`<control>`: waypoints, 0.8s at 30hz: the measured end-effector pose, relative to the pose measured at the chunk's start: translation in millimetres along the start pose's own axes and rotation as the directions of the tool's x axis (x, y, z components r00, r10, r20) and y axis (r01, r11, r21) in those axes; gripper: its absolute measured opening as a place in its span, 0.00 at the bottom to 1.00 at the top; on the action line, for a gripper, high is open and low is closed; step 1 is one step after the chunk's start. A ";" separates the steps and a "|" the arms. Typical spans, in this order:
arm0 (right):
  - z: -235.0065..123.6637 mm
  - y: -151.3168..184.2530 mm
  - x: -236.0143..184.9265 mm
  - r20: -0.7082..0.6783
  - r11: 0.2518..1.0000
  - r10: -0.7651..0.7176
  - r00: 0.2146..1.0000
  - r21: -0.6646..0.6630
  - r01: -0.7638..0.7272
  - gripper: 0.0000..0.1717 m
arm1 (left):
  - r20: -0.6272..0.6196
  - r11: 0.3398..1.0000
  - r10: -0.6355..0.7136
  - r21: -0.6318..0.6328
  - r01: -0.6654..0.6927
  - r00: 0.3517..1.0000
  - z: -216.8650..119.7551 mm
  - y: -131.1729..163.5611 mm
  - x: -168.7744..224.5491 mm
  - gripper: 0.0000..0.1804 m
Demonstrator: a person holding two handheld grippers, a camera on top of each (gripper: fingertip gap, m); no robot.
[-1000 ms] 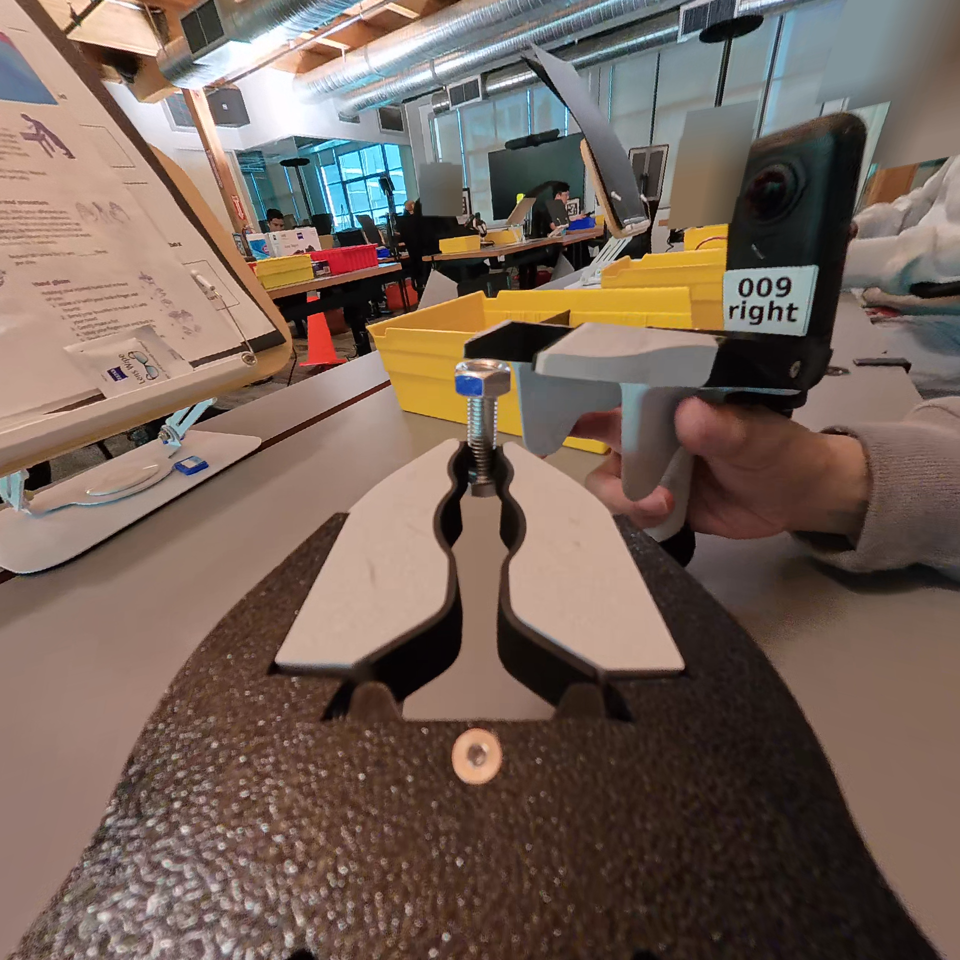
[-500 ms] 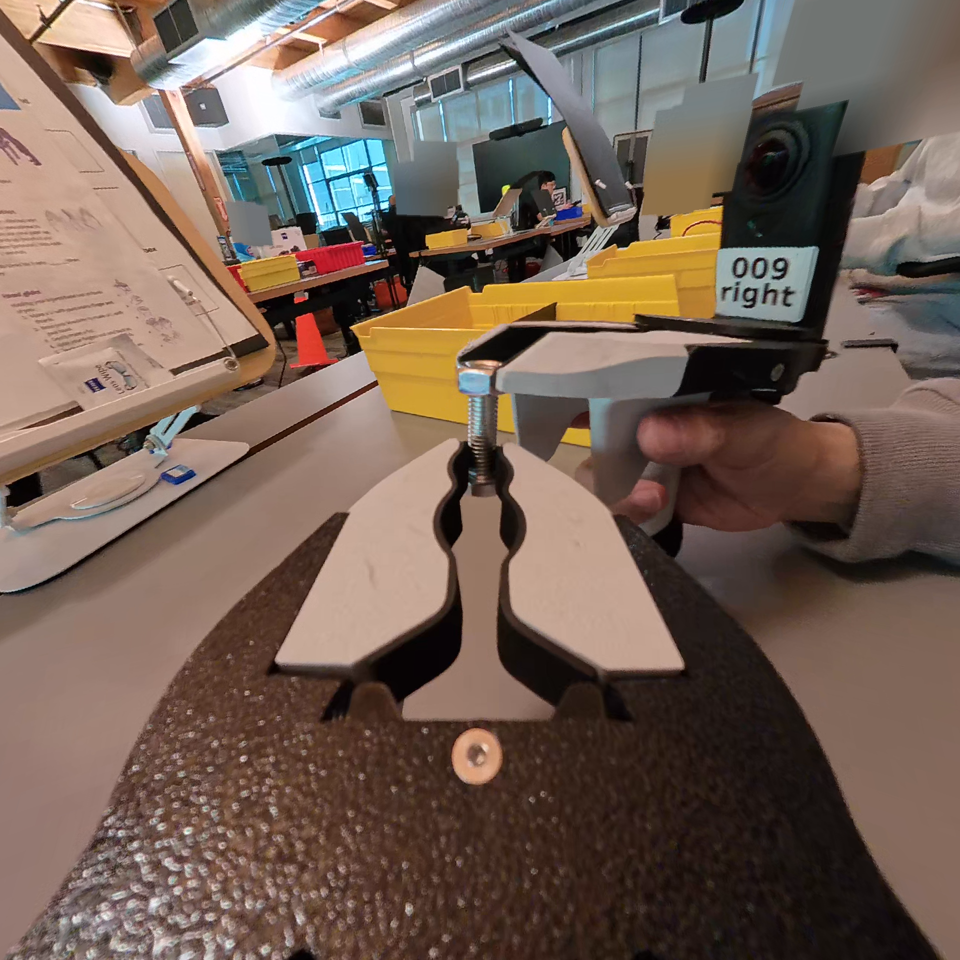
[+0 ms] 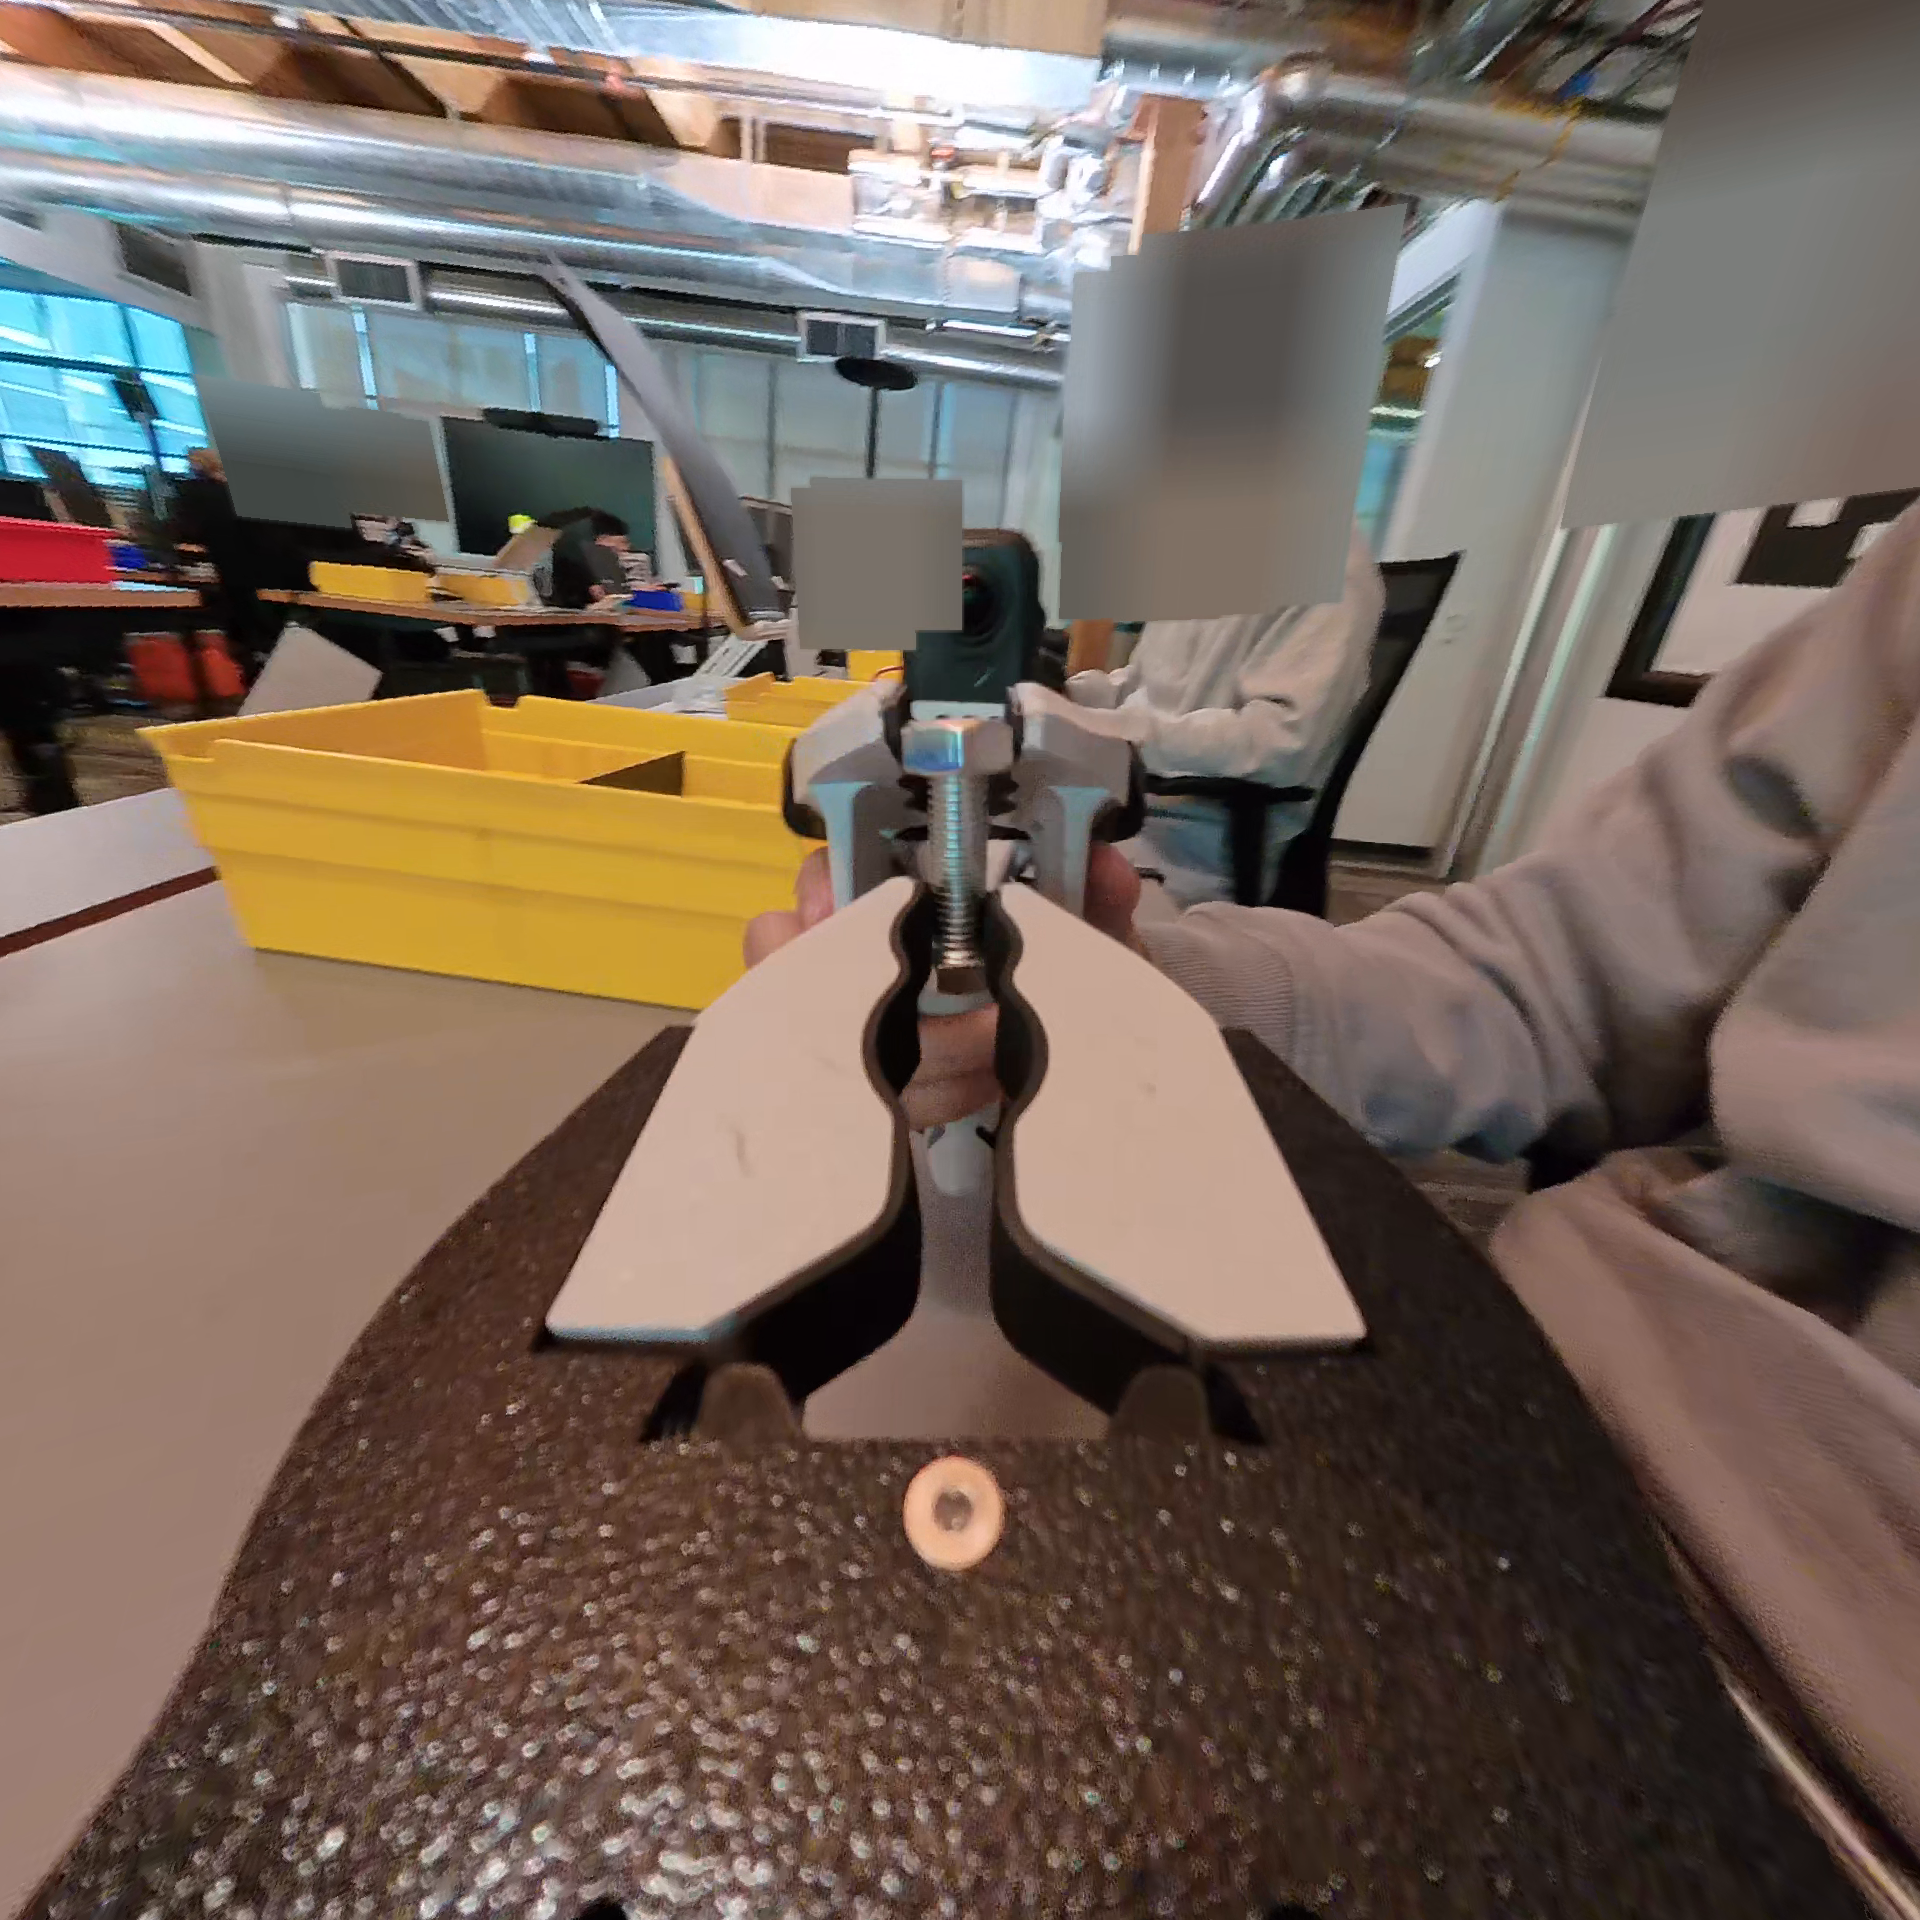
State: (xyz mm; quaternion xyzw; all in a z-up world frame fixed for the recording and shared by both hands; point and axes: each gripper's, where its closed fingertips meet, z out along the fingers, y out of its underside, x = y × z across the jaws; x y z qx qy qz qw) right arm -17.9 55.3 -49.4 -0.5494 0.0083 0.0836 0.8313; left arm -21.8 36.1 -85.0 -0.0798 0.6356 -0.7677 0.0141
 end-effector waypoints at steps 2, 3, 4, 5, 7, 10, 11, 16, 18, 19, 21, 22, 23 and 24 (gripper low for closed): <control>-2.1 -7.5 -4.7 0.055 0.997 0.061 0.997 0.049 -0.063 0.10 | -0.064 1.000 -0.003 0.006 0.003 0.998 0.8 -1.2 9.5 0.05; -3.7 -11.7 -7.1 0.084 0.993 0.089 0.992 0.070 -0.095 0.10 | -0.085 1.000 0.002 0.000 -0.002 0.996 1.8 -0.5 13.1 0.05; -5.6 -16.2 -8.3 0.104 0.989 0.108 0.989 0.094 -0.118 0.10 | -0.080 1.000 0.013 -0.014 -0.014 0.997 3.2 1.6 13.1 0.05; -7.6 -21.0 -7.3 0.100 0.985 0.111 0.989 0.119 -0.123 0.10 | -0.045 0.999 0.031 -0.035 -0.033 0.999 4.3 5.1 8.9 0.05; -9.7 -31.4 -5.0 0.044 0.987 0.066 0.997 0.146 -0.072 0.10 | 0.049 0.993 0.082 -0.092 -0.077 0.995 3.9 12.2 -3.8 0.05; -12.5 -47.8 7.9 -0.151 0.992 -0.129 0.980 -0.009 0.129 0.10 | 0.156 0.983 0.151 -0.132 -0.131 0.976 -2.0 14.0 -18.7 0.05; -22.7 -57.8 24.5 -0.291 0.972 -0.232 0.928 -0.106 0.210 0.10 | 0.188 0.983 0.152 -0.133 -0.128 0.970 -4.4 13.2 -23.5 0.05; -176.1 -95.1 101.0 -0.710 0.765 -0.587 0.390 -0.644 -0.022 0.10 | 0.345 0.990 0.101 -0.124 -0.062 0.933 -18.9 11.8 -49.2 0.05; -238.9 -78.9 111.1 -0.727 0.691 -0.615 0.307 -0.684 -0.236 0.10 | 0.352 0.991 0.100 -0.115 -0.063 0.931 -20.0 10.1 -50.2 0.05; -260.5 -64.9 114.5 -0.734 0.659 -0.604 0.312 -0.679 -0.322 0.10 | 0.356 0.991 0.103 -0.117 -0.065 0.929 -19.8 10.1 -50.6 0.05; -285.0 -35.4 118.5 -0.758 0.613 -0.552 0.347 -0.651 -0.447 0.10 | 0.358 0.988 0.117 -0.137 -0.072 0.926 -18.6 12.7 -50.8 0.05; -291.0 -22.2 119.3 -0.761 0.582 -0.535 0.368 -0.647 -0.492 0.10 | 0.358 0.985 0.127 -0.153 -0.076 0.925 -17.9 14.8 -50.9 0.05; -293.1 -14.3 119.9 -0.758 0.558 -0.529 0.382 -0.650 -0.516 0.11 | 0.361 0.982 0.140 -0.169 -0.083 0.922 -17.6 16.7 -51.2 0.05; -288.0 -17.6 122.9 -0.766 0.586 -0.523 0.375 -0.642 -0.494 0.12 | 0.362 0.979 0.155 -0.184 -0.092 0.919 -17.5 18.3 -51.3 0.05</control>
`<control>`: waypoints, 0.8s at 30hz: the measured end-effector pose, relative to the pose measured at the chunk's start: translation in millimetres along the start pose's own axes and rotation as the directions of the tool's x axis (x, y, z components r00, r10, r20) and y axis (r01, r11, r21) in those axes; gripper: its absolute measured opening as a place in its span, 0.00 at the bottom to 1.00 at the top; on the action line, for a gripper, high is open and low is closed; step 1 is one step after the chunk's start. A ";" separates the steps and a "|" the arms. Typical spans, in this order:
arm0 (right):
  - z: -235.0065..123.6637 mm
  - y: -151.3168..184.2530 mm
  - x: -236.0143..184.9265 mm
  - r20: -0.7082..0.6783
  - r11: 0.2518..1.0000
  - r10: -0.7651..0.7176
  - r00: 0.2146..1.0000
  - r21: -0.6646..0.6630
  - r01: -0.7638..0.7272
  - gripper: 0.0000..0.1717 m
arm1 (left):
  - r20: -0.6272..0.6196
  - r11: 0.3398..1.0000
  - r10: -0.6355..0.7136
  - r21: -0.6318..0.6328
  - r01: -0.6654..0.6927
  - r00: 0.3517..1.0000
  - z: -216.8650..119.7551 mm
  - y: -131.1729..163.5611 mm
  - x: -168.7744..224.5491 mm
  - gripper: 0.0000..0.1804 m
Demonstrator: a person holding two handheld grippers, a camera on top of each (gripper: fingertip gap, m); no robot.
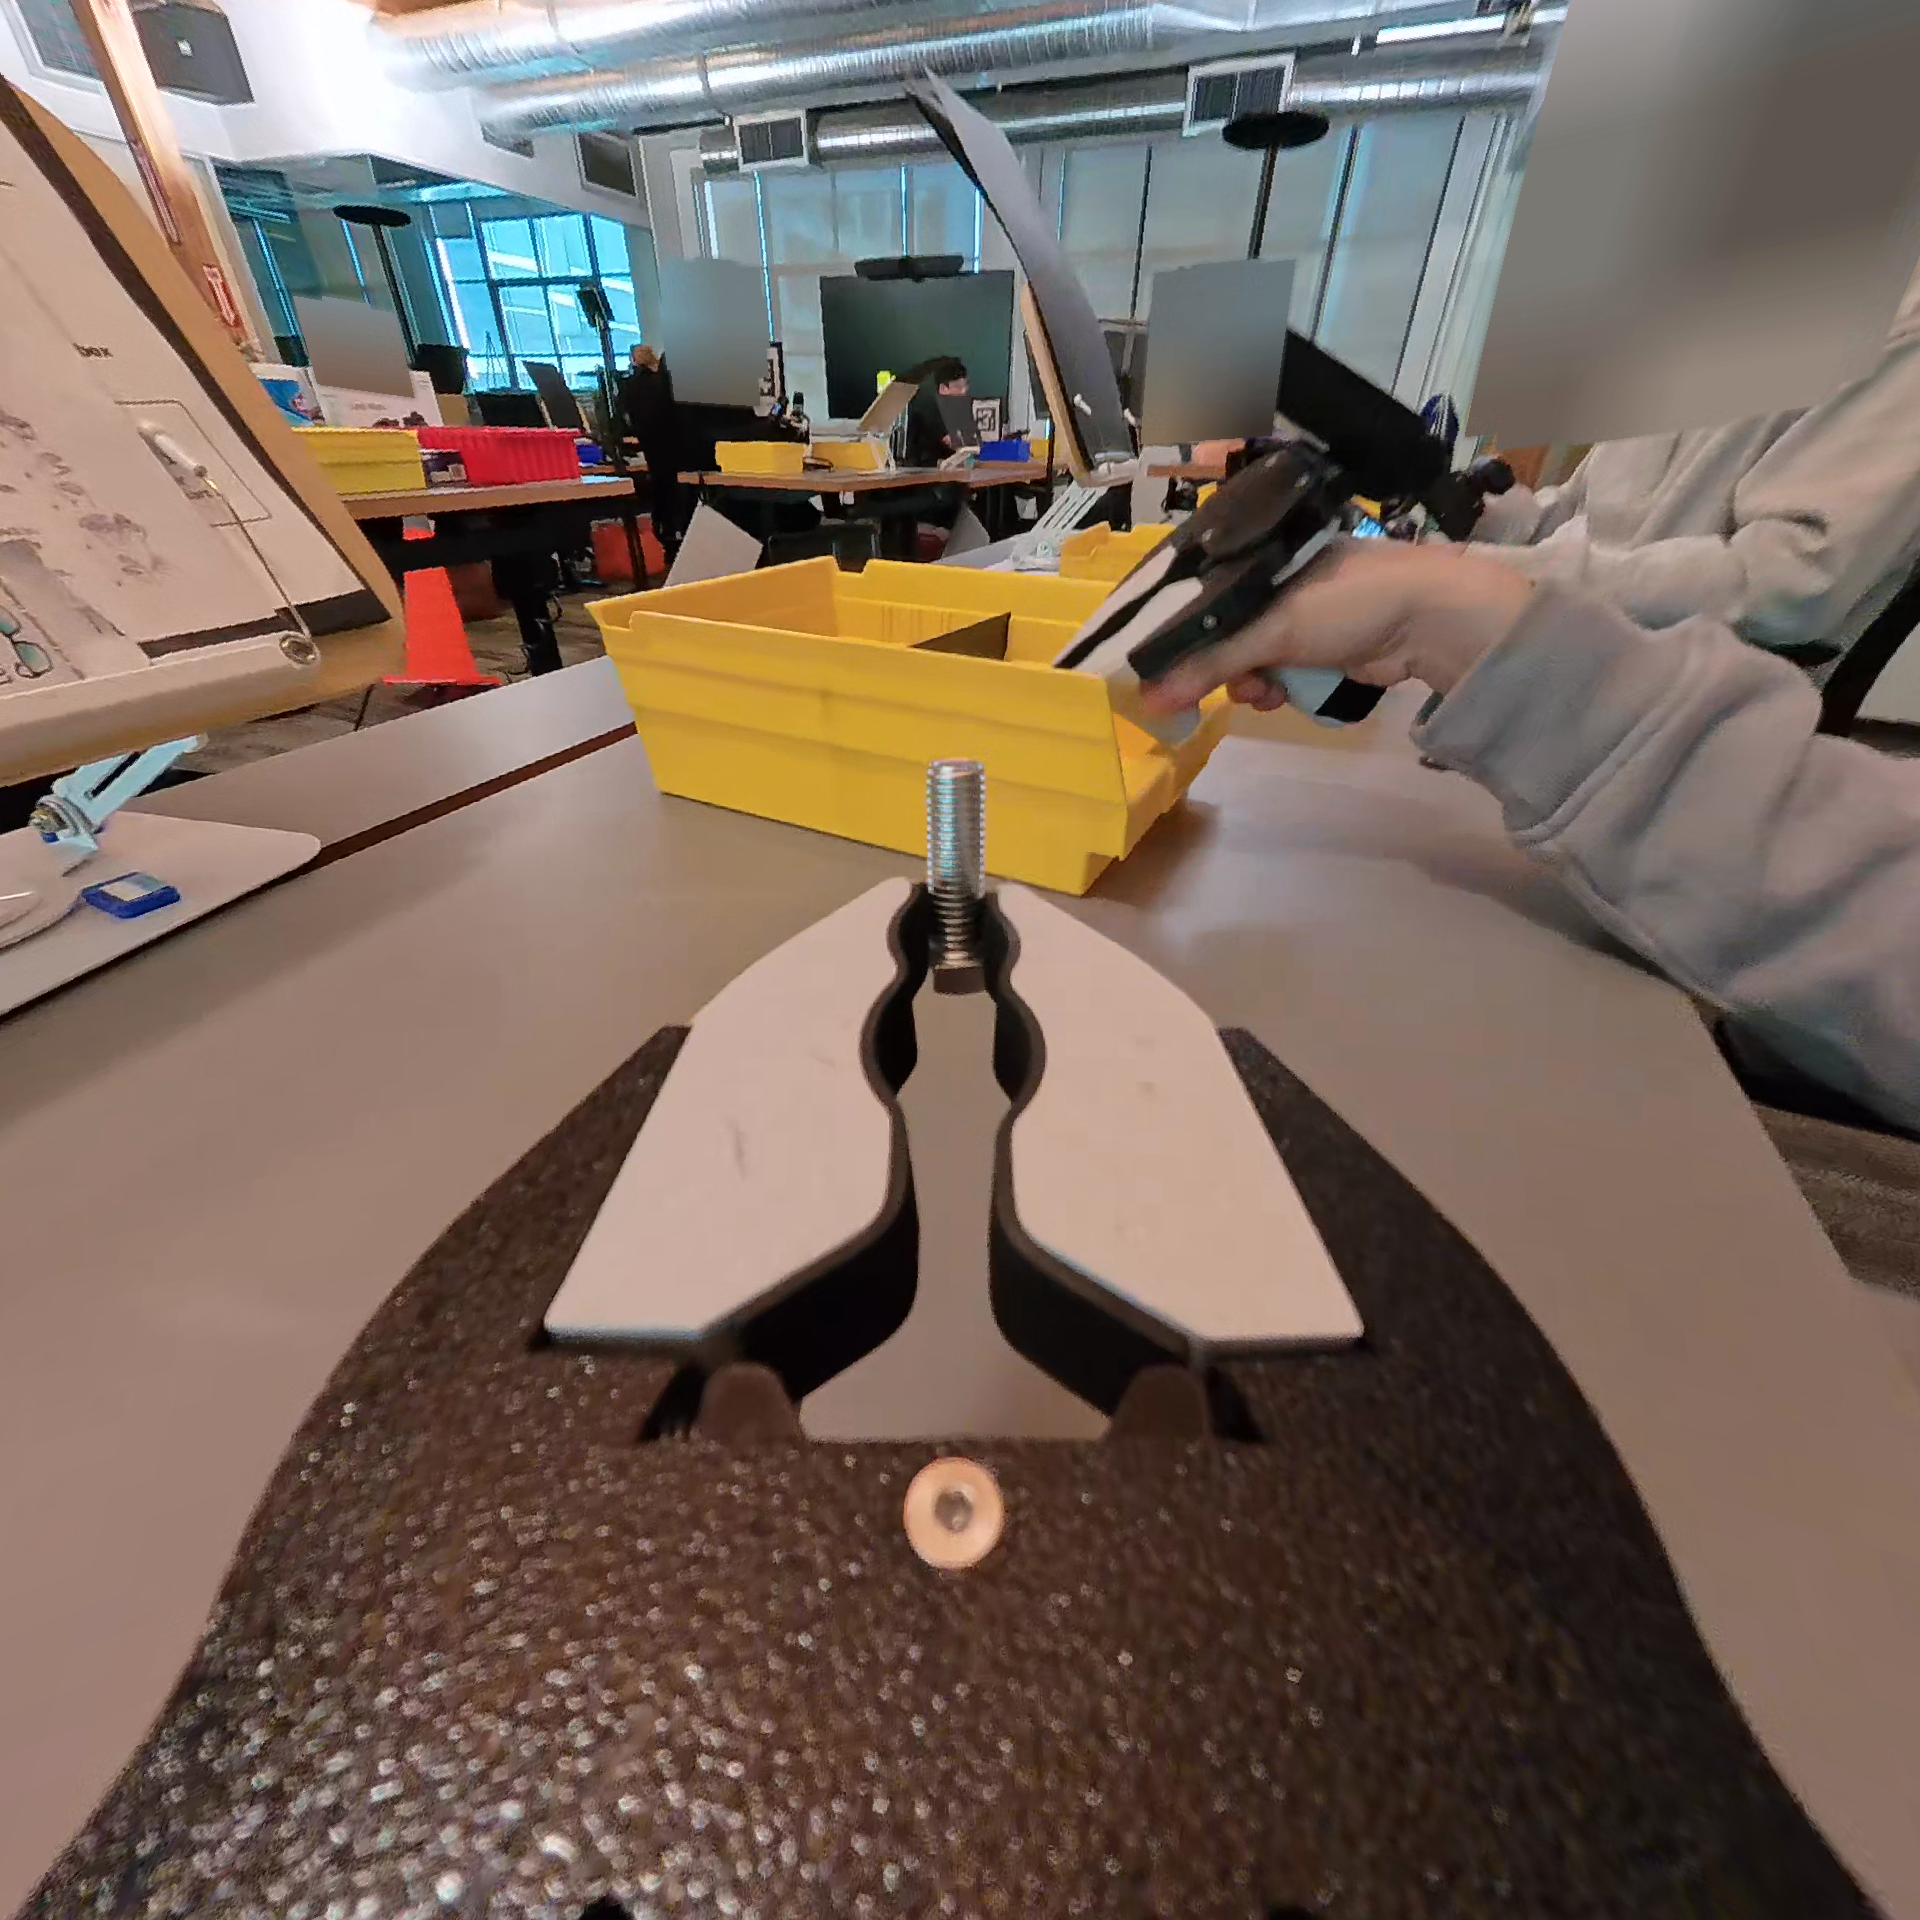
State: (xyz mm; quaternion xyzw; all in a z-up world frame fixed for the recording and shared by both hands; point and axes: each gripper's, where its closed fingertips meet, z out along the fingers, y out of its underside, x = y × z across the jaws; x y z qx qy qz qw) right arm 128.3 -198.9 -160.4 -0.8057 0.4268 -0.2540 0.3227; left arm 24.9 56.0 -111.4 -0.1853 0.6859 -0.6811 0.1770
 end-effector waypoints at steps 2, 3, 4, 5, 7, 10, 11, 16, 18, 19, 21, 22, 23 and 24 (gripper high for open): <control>0.3 -5.7 -4.9 0.003 1.000 -0.014 1.000 0.028 0.014 0.14 | 0.009 1.000 0.020 -0.013 -0.020 1.000 0.0 1.6 -0.4 0.05; 2.0 -3.8 -6.5 0.002 1.000 -0.018 1.000 0.011 0.018 0.15 | 0.009 1.000 0.019 -0.013 -0.019 1.000 0.0 1.7 -0.6 0.05; 3.6 -0.8 -8.1 0.004 0.999 -0.034 0.999 -0.011 0.034 0.16 | 0.008 1.000 0.012 -0.011 -0.012 1.000 0.1 1.7 -0.6 0.05; 2.7 -2.7 -7.0 -0.014 0.999 -0.042 0.999 -0.006 0.041 0.17 | 0.007 1.000 0.005 -0.009 -0.005 1.000 0.1 1.3 -0.6 0.05; -5.1 -8.2 -5.2 -0.055 0.998 -0.064 0.996 0.000 0.064 0.20 | 0.009 1.000 0.003 -0.005 -0.003 1.000 -0.2 0.8 -0.9 0.05; -30.3 -28.3 -30.2 -0.009 0.987 -0.157 0.988 0.036 0.157 0.27 | 0.012 1.000 0.005 -0.001 -0.005 1.000 -0.5 0.0 -1.2 0.05; -40.7 -41.9 -53.5 0.056 0.970 -0.224 0.973 0.105 0.217 0.29 | 0.011 1.000 0.006 0.005 -0.006 1.000 -0.5 -1.0 -0.8 0.05; -69.3 -98.8 -204.0 0.393 0.817 -0.471 0.790 0.532 0.223 0.26 | -0.037 0.998 0.035 0.045 -0.034 0.999 0.1 -7.8 9.9 0.05; -68.4 -111.6 -236.8 0.437 0.787 -0.480 0.761 0.598 0.153 0.25 | -0.060 0.996 0.062 0.061 -0.059 0.996 -0.9 -10.3 15.3 0.05; -70.6 -113.3 -251.9 0.470 0.768 -0.499 0.728 0.629 0.120 0.23 | -0.073 0.995 0.077 0.075 -0.071 0.994 -1.8 -12.5 18.1 0.05; -68.3 -115.2 -268.6 0.499 0.750 -0.505 0.704 0.658 0.072 0.19 | -0.097 0.992 0.087 0.101 -0.077 0.991 -3.2 -16.7 22.7 0.05; -66.0 -115.6 -272.8 0.499 0.743 -0.507 0.703 0.667 0.063 0.17 | -0.108 0.991 0.086 0.110 -0.074 0.990 -3.5 -18.2 24.5 0.05; -64.1 -114.7 -276.0 0.500 0.738 -0.513 0.697 0.672 0.061 0.13 | -0.113 0.991 0.082 0.116 -0.069 0.990 -3.6 -19.3 25.4 0.05; -63.5 -111.7 -280.5 0.510 0.736 -0.530 0.677 0.674 0.069 0.10 | -0.115 0.991 0.078 0.118 -0.064 0.990 -3.5 -19.7 25.5 0.05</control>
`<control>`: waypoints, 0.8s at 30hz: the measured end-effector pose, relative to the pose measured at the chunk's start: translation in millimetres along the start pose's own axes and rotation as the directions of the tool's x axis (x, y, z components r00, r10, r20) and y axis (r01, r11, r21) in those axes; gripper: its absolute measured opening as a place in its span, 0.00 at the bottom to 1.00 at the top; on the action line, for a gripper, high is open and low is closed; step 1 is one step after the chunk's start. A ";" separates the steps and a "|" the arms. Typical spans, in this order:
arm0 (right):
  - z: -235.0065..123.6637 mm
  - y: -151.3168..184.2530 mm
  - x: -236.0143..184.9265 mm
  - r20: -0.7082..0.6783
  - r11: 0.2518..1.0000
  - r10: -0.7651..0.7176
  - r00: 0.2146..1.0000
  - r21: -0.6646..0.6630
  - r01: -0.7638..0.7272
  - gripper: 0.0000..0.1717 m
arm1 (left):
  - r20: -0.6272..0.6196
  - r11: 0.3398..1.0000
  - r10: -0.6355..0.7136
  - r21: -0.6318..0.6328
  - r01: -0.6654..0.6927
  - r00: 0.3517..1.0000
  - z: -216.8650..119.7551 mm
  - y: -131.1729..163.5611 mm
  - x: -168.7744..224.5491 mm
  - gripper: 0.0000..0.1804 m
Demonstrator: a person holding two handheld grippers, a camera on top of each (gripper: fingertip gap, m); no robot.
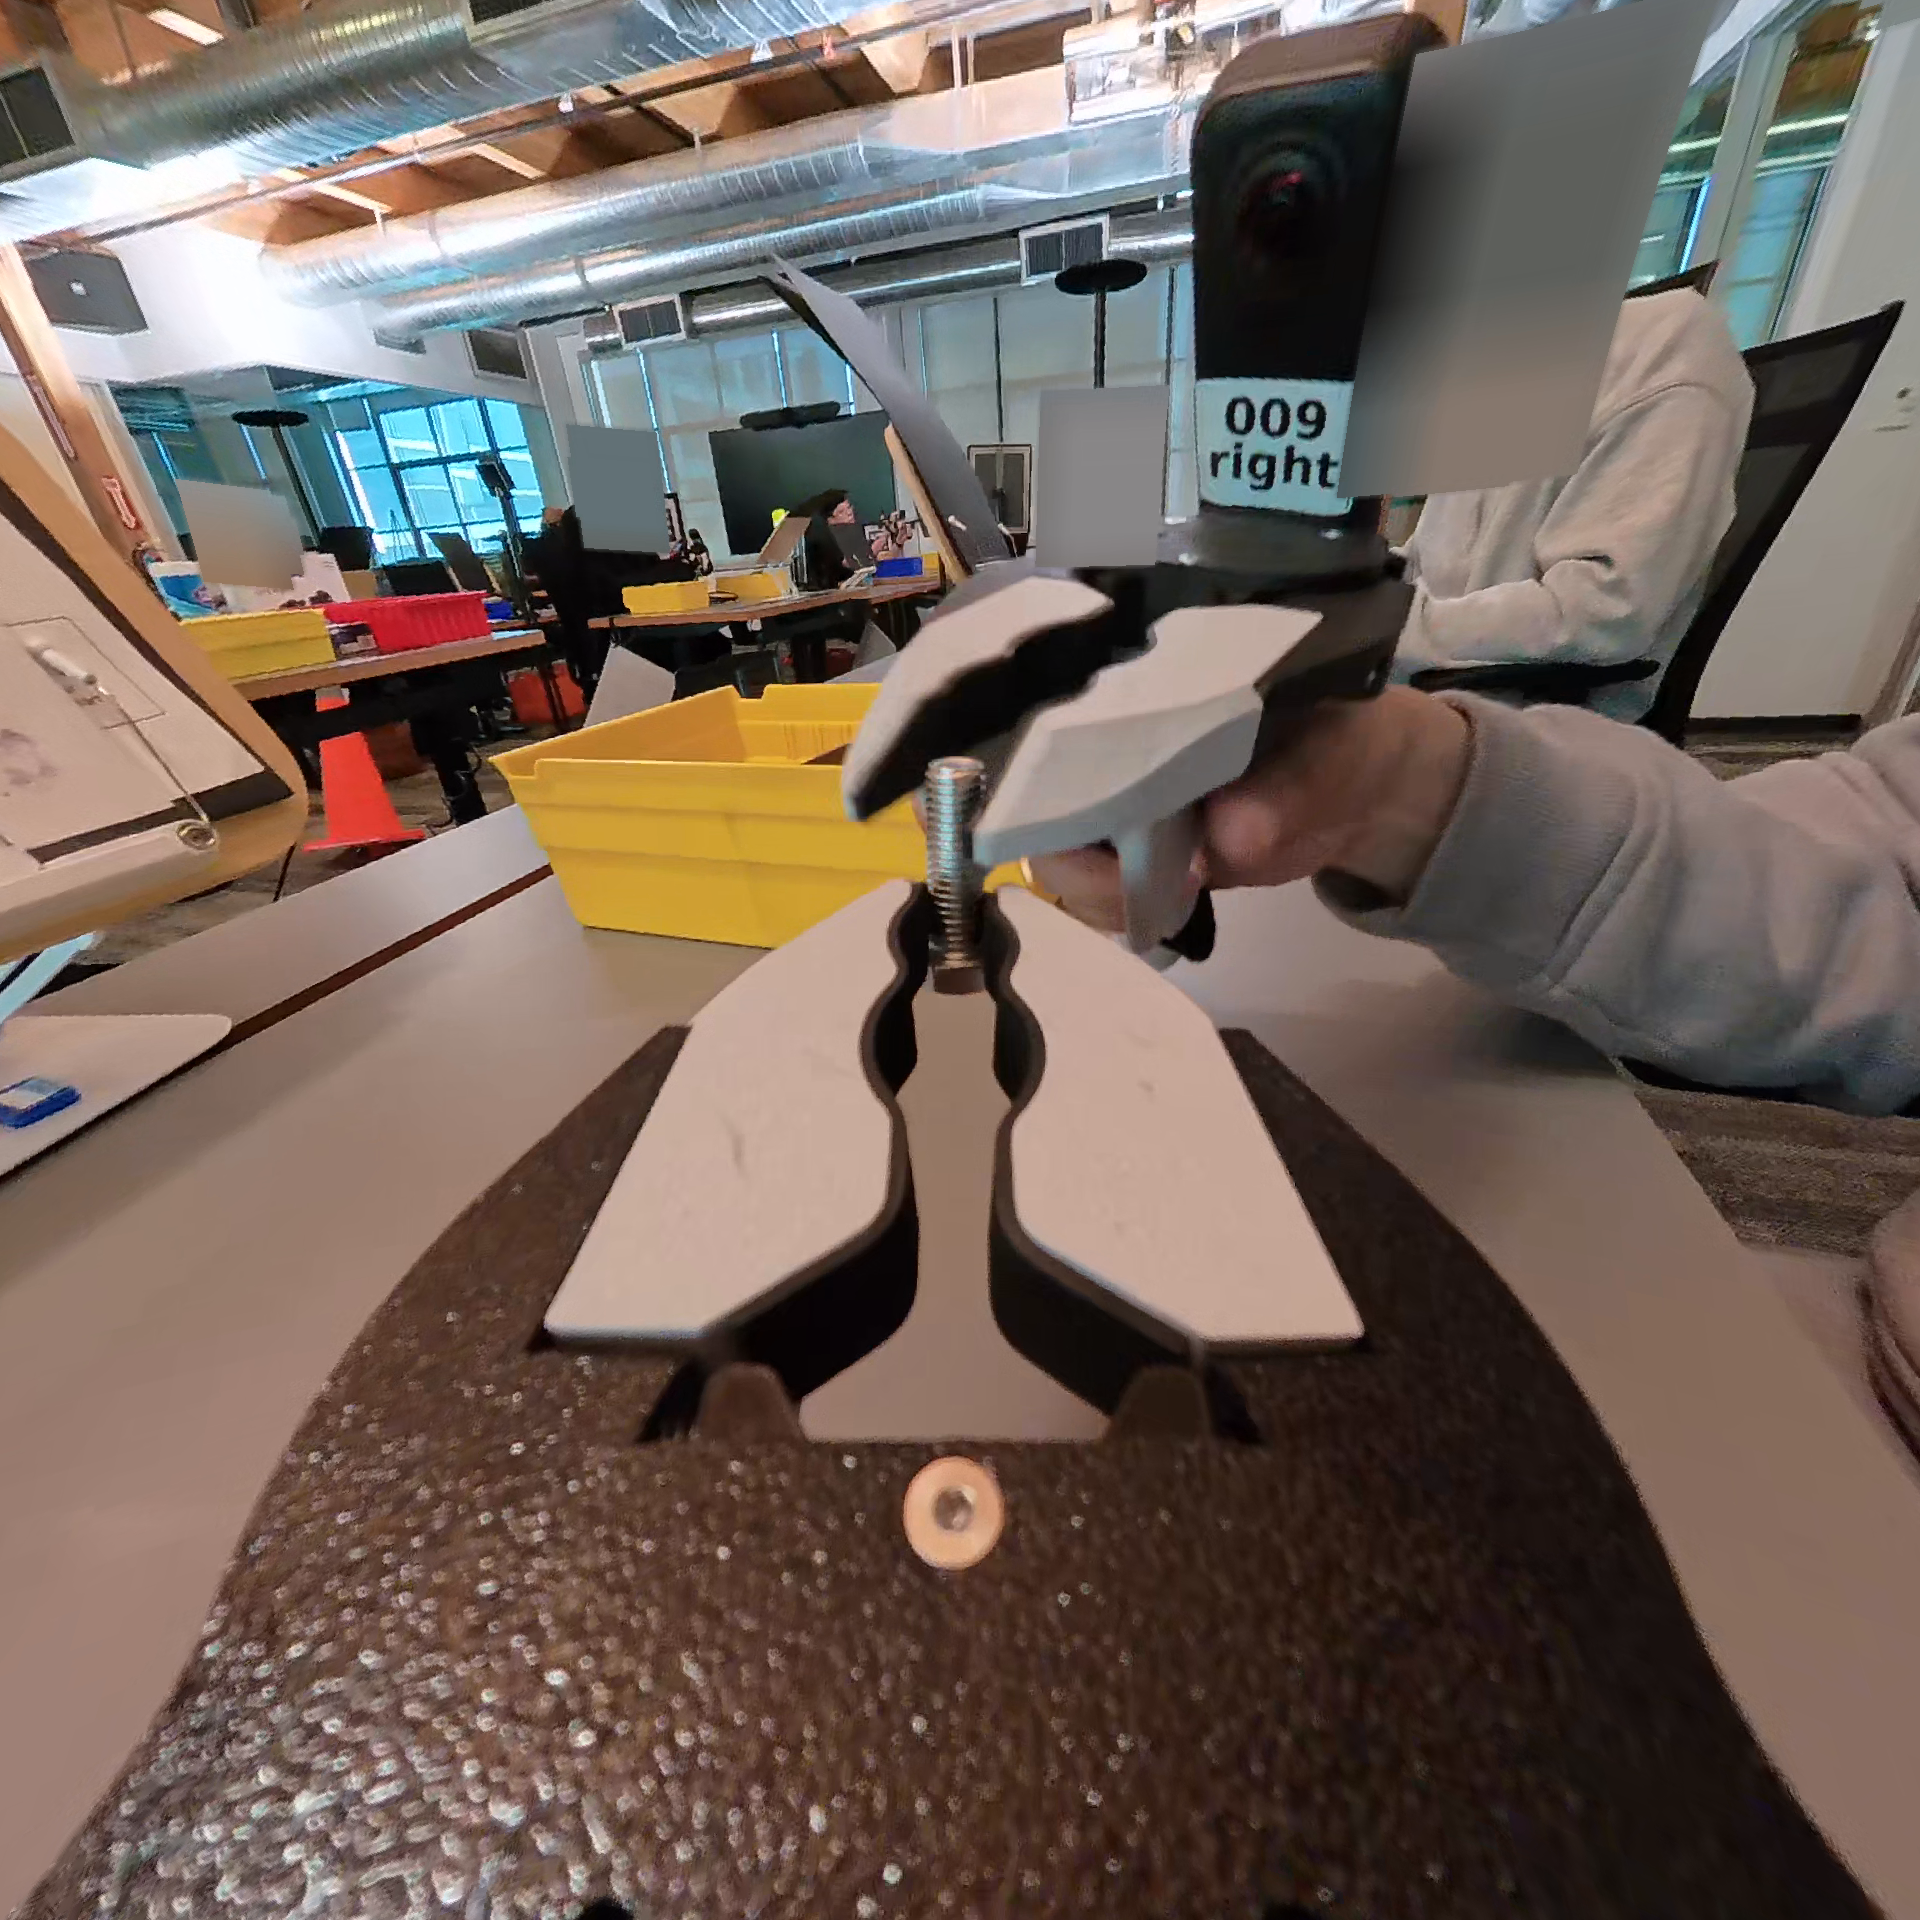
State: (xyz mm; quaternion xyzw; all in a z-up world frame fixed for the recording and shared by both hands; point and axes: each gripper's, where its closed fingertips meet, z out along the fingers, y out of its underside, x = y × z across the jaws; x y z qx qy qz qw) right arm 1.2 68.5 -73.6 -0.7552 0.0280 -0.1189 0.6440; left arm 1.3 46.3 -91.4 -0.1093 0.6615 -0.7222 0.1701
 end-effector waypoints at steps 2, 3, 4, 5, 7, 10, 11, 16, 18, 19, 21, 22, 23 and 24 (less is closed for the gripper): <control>3.0 4.3 -0.6 0.001 1.000 -0.017 1.000 -0.015 0.017 0.05 | 0.014 1.000 -0.004 -0.017 0.004 1.000 0.0 2.5 -2.6 0.05; 3.7 5.2 0.4 -0.004 0.999 -0.025 1.000 -0.024 0.025 0.05 | 0.025 1.000 0.001 -0.023 0.000 1.000 -0.1 3.4 -4.3 0.05; 3.7 5.0 1.5 -0.012 0.999 -0.033 0.999 -0.027 0.032 0.05 | 0.038 1.000 0.006 -0.020 -0.006 0.999 -0.1 2.8 -5.6 0.05; 3.4 3.4 2.1 -0.020 0.999 -0.051 0.998 -0.020 0.051 0.05 | 0.054 1.000 0.014 -0.005 -0.013 0.998 0.2 1.1 -6.7 0.05; -2.4 -1.3 12.3 -0.094 0.995 -0.096 0.991 -0.027 0.094 0.05 | 0.102 0.999 0.031 0.039 -0.035 0.994 -0.8 -3.7 -11.1 0.07; -37.2 -3.9 63.9 -0.310 0.955 -0.271 0.911 -0.209 0.213 0.06 | 0.149 1.000 0.019 0.016 -0.022 0.989 -4.4 -1.1 -20.8 0.18; -56.2 -4.0 92.7 -0.398 0.923 -0.344 0.851 -0.309 0.228 0.05 | 0.159 1.000 0.012 0.010 -0.013 0.987 -5.7 -0.5 -23.3 0.17; -144.7 34.4 235.9 -0.524 0.694 -0.511 0.681 -0.720 -0.033 0.06 | 0.180 0.997 -0.074 0.036 0.069 0.981 -9.2 -0.9 -31.8 0.15; -170.5 68.9 273.5 -0.493 0.551 -0.521 0.697 -0.818 -0.167 0.06 | 0.194 0.994 -0.108 0.026 0.105 0.975 -10.0 3.0 -36.3 0.15; -181.9 83.8 287.7 -0.475 0.480 -0.542 0.694 -0.852 -0.209 0.06 | 0.201 0.993 -0.120 0.022 0.118 0.972 -10.8 4.1 -38.3 0.15; -202.3 113.7 299.1 -0.433 0.318 -0.545 0.718 -0.899 -0.301 0.06 | 0.225 0.992 -0.129 0.022 0.127 0.966 -13.7 5.1 -43.6 0.15; -209.5 122.2 303.0 -0.420 0.263 -0.562 0.713 -0.907 -0.328 0.08 | 0.242 0.992 -0.130 0.021 0.128 0.962 -15.7 5.8 -46.8 0.15; -213.6 122.6 309.2 -0.415 0.248 -0.607 0.678 -0.909 -0.335 0.12 | 0.260 0.992 -0.129 0.020 0.128 0.957 -18.0 6.1 -50.1 0.15; -213.6 120.7 311.1 -0.420 0.257 -0.628 0.655 -0.906 -0.335 0.13 | 0.280 0.992 -0.123 0.023 0.121 0.952 -20.6 5.1 -53.4 0.14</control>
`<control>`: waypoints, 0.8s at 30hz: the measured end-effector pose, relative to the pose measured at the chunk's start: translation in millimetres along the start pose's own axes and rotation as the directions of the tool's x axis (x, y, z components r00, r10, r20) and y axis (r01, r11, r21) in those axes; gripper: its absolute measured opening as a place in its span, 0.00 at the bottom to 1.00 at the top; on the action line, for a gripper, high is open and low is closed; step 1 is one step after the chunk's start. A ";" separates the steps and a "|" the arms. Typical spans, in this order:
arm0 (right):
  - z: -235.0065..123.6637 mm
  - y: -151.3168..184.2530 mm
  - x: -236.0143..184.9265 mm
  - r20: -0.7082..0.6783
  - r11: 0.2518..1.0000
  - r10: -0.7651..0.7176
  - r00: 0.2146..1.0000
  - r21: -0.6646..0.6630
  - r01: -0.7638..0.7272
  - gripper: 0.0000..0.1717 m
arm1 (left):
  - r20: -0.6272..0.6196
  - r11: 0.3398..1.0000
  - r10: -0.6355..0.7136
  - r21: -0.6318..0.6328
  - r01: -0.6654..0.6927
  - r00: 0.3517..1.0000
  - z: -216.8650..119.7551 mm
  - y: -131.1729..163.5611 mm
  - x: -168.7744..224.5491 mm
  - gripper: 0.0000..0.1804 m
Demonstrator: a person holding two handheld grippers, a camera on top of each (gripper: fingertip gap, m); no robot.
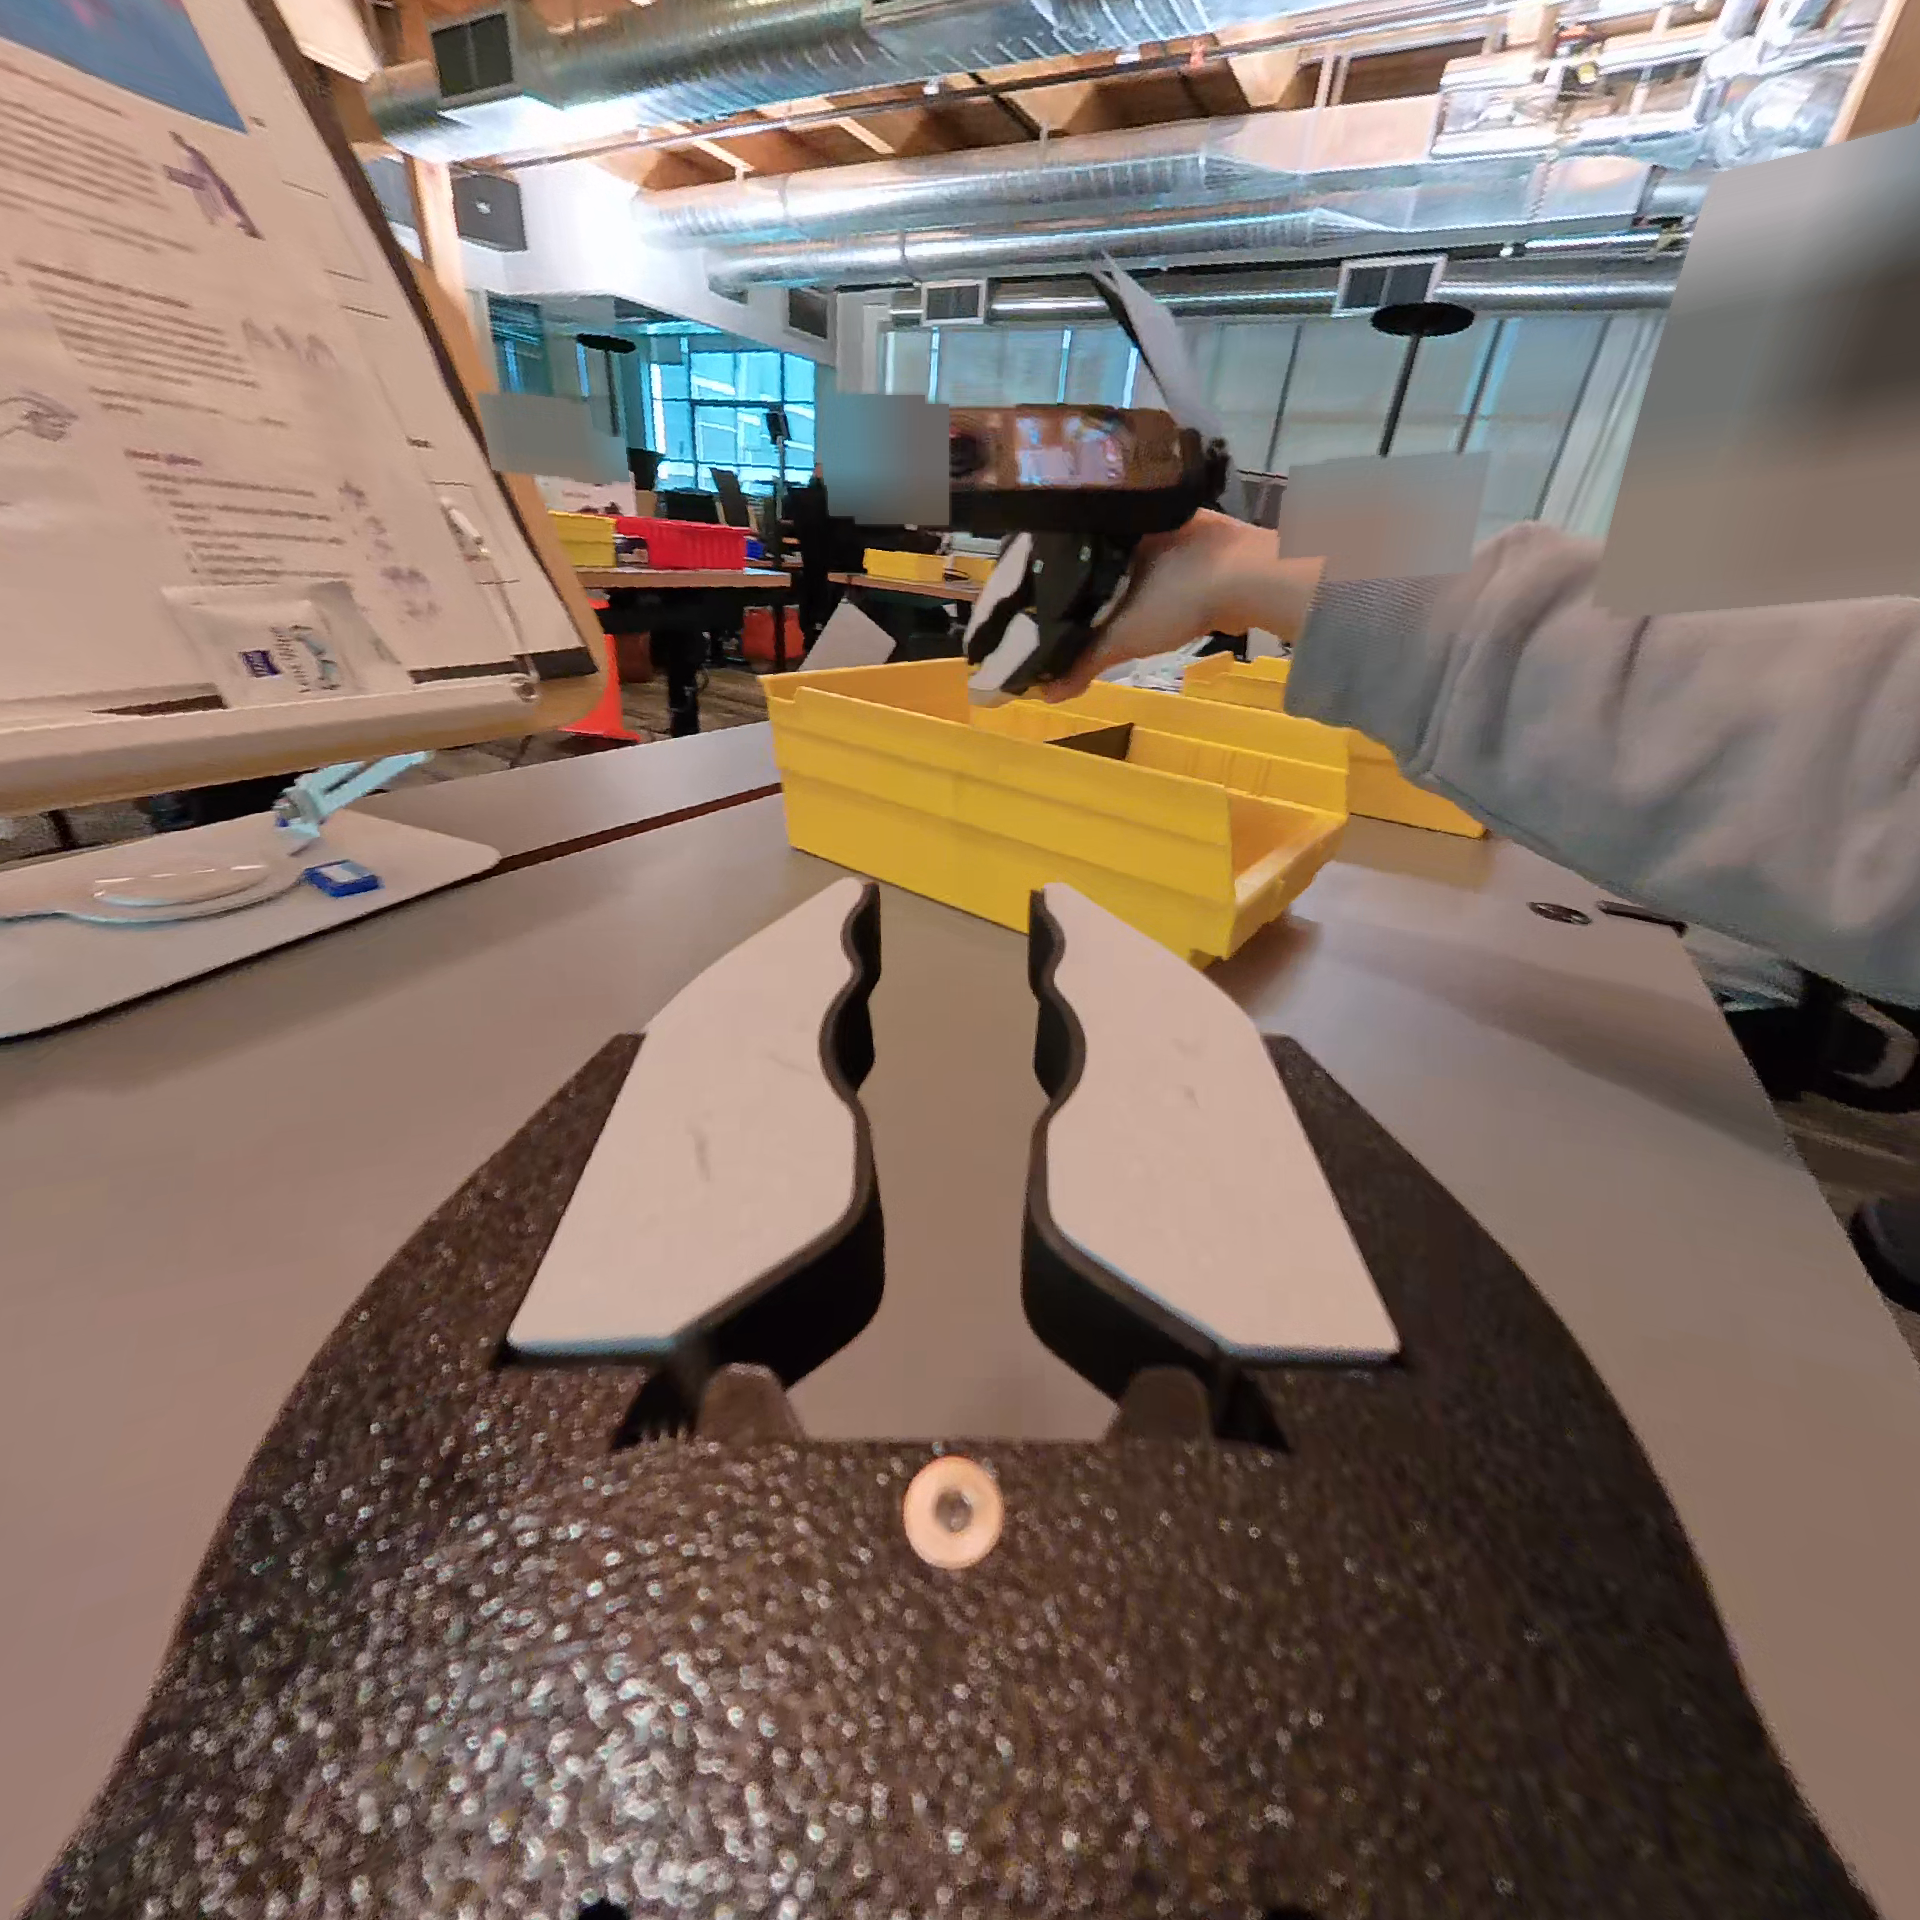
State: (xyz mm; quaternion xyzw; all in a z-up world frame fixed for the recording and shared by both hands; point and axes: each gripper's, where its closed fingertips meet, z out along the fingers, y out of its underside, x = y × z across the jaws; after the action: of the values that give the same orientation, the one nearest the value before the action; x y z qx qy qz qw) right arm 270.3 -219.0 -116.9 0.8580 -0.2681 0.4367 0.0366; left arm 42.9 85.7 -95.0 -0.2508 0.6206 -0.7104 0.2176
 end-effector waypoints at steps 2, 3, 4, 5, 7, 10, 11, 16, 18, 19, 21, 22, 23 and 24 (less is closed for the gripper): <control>-10.2 -9.4 -2.6 0.012 0.994 0.095 0.995 0.058 -0.095 0.18 | 0.043 0.999 0.030 0.015 -0.030 0.999 -3.9 -3.9 -6.8 0.14; -19.0 -16.6 -5.2 0.030 0.983 0.152 0.988 0.100 -0.155 0.19 | 0.066 0.999 0.051 0.016 -0.052 0.997 -5.9 -5.0 -10.0 0.13; -30.8 -24.7 -8.4 0.048 0.967 0.200 0.979 0.149 -0.205 0.20 | 0.101 0.997 0.074 0.006 -0.075 0.992 -8.1 -5.4 -14.8 0.11; -46.3 -34.6 -13.3 0.068 0.945 0.239 0.969 0.211 -0.248 0.21 | 0.147 0.995 0.100 -0.014 -0.099 0.984 -10.8 -5.5 -20.9 0.11; -88.1 -64.2 -34.2 0.171 0.855 0.292 0.941 0.393 -0.337 0.22 | 0.227 0.989 0.148 -0.039 -0.143 0.962 -18.6 -12.7 -31.1 0.12; -165.4 -106.1 -86.3 0.429 0.609 0.247 0.869 0.629 -0.484 0.22 | 0.377 0.991 0.120 0.008 -0.133 0.919 -46.0 -49.3 -50.9 0.12; -189.6 -115.8 -102.1 0.493 0.512 0.207 0.845 0.682 -0.523 0.21 | 0.433 0.994 0.086 0.020 -0.105 0.897 -60.1 -62.2 -60.5 0.12; -237.7 -134.5 -164.5 0.544 0.255 0.058 0.837 0.803 -0.539 0.20 | 0.617 0.980 -0.022 -0.141 0.138 0.786 -142.6 -74.0 -115.6 0.12; -234.7 -135.9 -183.1 0.515 0.236 0.036 0.857 0.829 -0.508 0.21 | 0.669 0.943 -0.039 -0.221 0.248 0.742 -171.8 -59.5 -141.3 0.17; -232.0 -136.5 -191.2 0.506 0.239 0.024 0.862 0.835 -0.496 0.21 | 0.700 0.917 -0.031 -0.264 0.299 0.714 -185.1 -50.0 -156.2 0.17; -227.2 -140.3 -200.6 0.518 0.270 0.007 0.855 0.823 -0.500 0.23 | 0.760 0.834 -0.009 -0.353 0.425 0.650 -209.4 -29.7 -183.5 0.19; -226.9 -142.6 -201.3 0.532 0.265 0.016 0.847 0.814 -0.517 0.24 | 0.783 0.785 0.007 -0.390 0.482 0.623 -218.8 -20.3 -196.3 0.19; -227.7 -144.1 -203.9 0.550 0.249 0.017 0.835 0.806 -0.536 0.24 | 0.797 0.729 0.013 -0.421 0.540 0.604 -225.7 -10.2 -207.1 0.19; -229.3 -144.6 -208.5 0.561 0.237 0.008 0.828 0.803 -0.547 0.24 | 0.813 0.665 0.005 -0.437 0.605 0.582 -231.5 0.3 -216.3 0.20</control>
State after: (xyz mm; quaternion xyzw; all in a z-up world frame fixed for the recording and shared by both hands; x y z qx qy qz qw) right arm 75.1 61.7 -111.1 0.7176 -0.1107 0.2972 -0.6200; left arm 66.5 398.7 -137.9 -0.6945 0.6253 -0.2850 0.2132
